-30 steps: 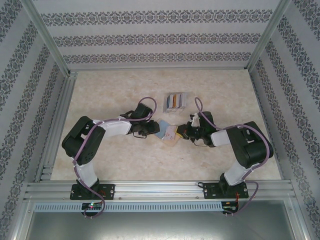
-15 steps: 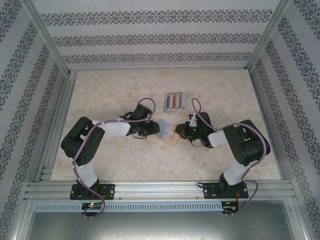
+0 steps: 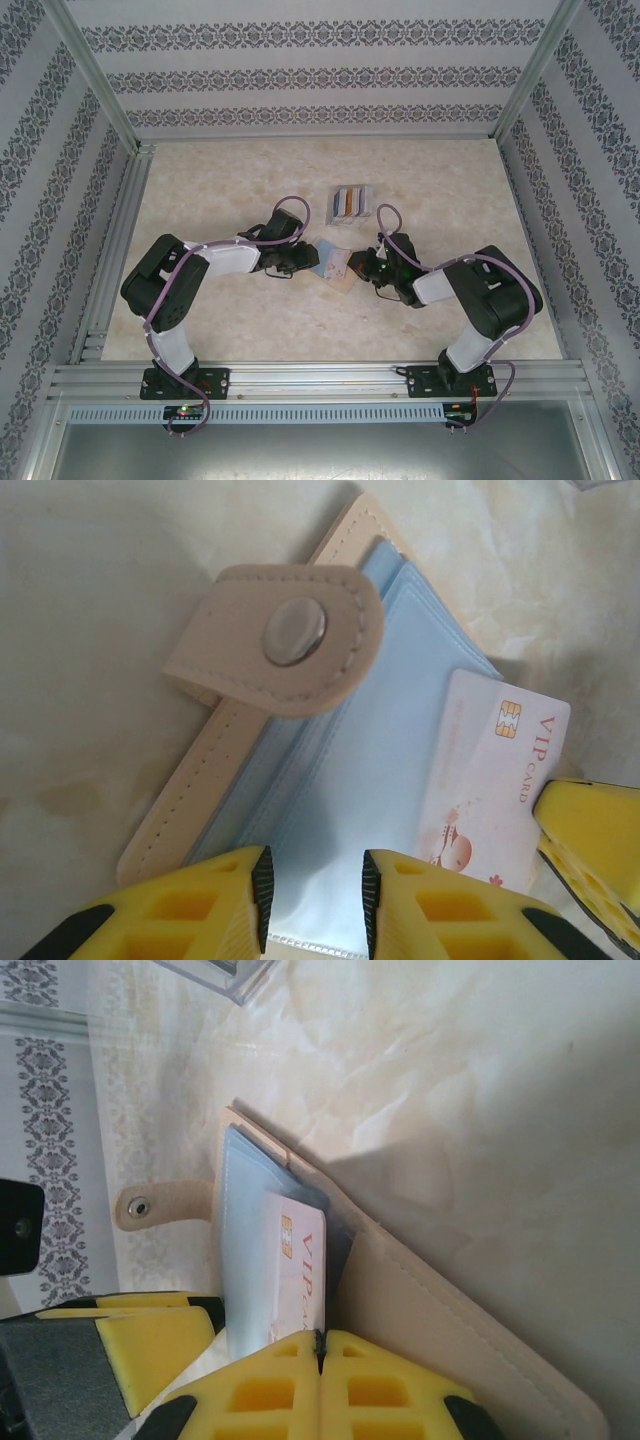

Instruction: Put the credit cards into the card holder

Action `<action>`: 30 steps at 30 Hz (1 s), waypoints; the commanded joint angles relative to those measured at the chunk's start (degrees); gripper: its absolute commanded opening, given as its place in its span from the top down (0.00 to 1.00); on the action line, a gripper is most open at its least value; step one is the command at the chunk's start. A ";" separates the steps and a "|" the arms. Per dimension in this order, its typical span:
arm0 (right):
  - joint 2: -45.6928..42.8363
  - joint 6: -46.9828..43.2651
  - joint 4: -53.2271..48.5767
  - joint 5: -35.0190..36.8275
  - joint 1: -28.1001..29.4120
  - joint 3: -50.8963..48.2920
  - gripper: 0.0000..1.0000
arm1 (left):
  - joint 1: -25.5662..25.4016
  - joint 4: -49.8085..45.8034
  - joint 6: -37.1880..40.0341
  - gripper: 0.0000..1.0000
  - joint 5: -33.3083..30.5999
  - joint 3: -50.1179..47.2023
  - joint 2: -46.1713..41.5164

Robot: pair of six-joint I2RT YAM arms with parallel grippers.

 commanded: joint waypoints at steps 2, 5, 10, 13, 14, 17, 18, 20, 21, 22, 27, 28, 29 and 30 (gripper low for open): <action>-2.82 0.72 2.17 5.40 1.09 -1.26 1.00 | 0.47 -1.54 -0.71 0.67 0.49 -1.20 -0.74; -4.46 1.00 2.01 8.36 1.89 -2.30 1.00 | 0.47 -1.25 -0.83 0.67 0.61 -1.42 -0.92; -4.07 1.34 2.37 10.23 3.80 -1.91 1.00 | 0.47 -1.03 -1.01 0.67 0.71 -1.75 -1.15; -2.98 1.75 3.31 10.69 4.53 -1.48 1.00 | 0.47 -0.68 -1.14 0.67 0.84 -1.86 -1.20; -2.60 2.03 3.90 11.02 4.72 -1.47 1.00 | 0.43 -0.68 -1.29 0.67 0.84 -2.01 -1.29; -1.70 2.59 5.49 11.64 4.93 -1.40 1.00 | 0.47 -0.53 -1.30 0.67 0.82 -2.16 -1.38; -1.54 2.36 5.22 11.68 5.01 -0.93 1.00 | 0.46 -0.58 -1.25 0.67 0.74 -2.18 -1.46; -0.85 2.15 5.18 11.47 5.22 -0.38 1.00 | 0.47 -0.56 -1.23 0.67 0.84 -2.16 -1.41; -0.50 2.39 5.63 11.82 5.64 -0.36 1.00 | 0.47 -0.48 -1.34 0.67 0.86 -2.19 -1.38; -0.30 2.42 5.75 12.00 5.88 -0.27 1.00 | 0.47 -0.41 -1.35 0.67 0.87 -2.14 -1.40; 0.59 2.94 6.71 13.57 7.31 -0.31 1.00 | 0.43 0.02 -1.72 0.67 0.85 -2.45 -1.82; 0.69 2.90 6.89 13.96 7.58 -0.24 1.00 | 0.46 0.02 -1.84 0.67 0.92 -2.52 -1.88; 0.75 2.94 6.82 14.34 7.90 -0.09 1.00 | 0.43 -0.02 -1.76 0.67 0.93 -2.50 -2.06; 0.86 2.94 6.85 14.68 8.22 -0.03 1.00 | 0.45 -0.11 -1.77 0.67 0.91 -2.55 -2.31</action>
